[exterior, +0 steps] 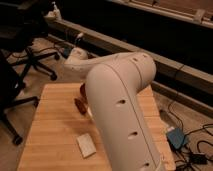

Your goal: Place the bottle in the ceramic bowl

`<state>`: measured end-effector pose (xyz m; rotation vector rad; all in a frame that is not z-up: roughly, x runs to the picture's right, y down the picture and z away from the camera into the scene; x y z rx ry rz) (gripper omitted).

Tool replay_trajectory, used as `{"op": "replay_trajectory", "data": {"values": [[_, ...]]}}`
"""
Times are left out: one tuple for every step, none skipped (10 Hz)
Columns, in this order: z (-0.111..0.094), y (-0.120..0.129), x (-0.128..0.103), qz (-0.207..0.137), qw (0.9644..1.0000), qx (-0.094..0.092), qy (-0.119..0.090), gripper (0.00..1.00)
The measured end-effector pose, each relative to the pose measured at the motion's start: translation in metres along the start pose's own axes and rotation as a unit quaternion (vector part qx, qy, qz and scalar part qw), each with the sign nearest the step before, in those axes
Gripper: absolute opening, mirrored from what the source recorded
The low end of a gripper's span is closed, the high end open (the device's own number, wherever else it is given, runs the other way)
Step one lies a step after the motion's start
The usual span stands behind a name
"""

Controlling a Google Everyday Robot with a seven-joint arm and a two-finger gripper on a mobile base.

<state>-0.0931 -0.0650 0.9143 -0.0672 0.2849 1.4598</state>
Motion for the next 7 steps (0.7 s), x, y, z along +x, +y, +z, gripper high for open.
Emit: {"op": "replay_trajectory", "data": {"values": [[-0.004, 0.001, 0.002, 0.000, 1.0000, -0.001, -0.002, 0.80], [-0.009, 0.002, 0.003, 0.003, 1.0000, -0.004, -0.005, 0.80], [-0.019, 0.004, 0.003, 0.007, 0.9999, -0.009, -0.010, 0.80], [-0.028, 0.004, 0.003, 0.010, 0.9998, -0.014, -0.014, 0.80], [-0.041, 0.001, 0.000, 0.016, 0.9995, -0.021, -0.019, 0.80], [-0.060, -0.005, -0.001, 0.023, 0.9990, -0.030, -0.023, 0.80], [-0.077, -0.014, -0.002, 0.033, 0.9985, -0.036, -0.024, 0.80]]}}
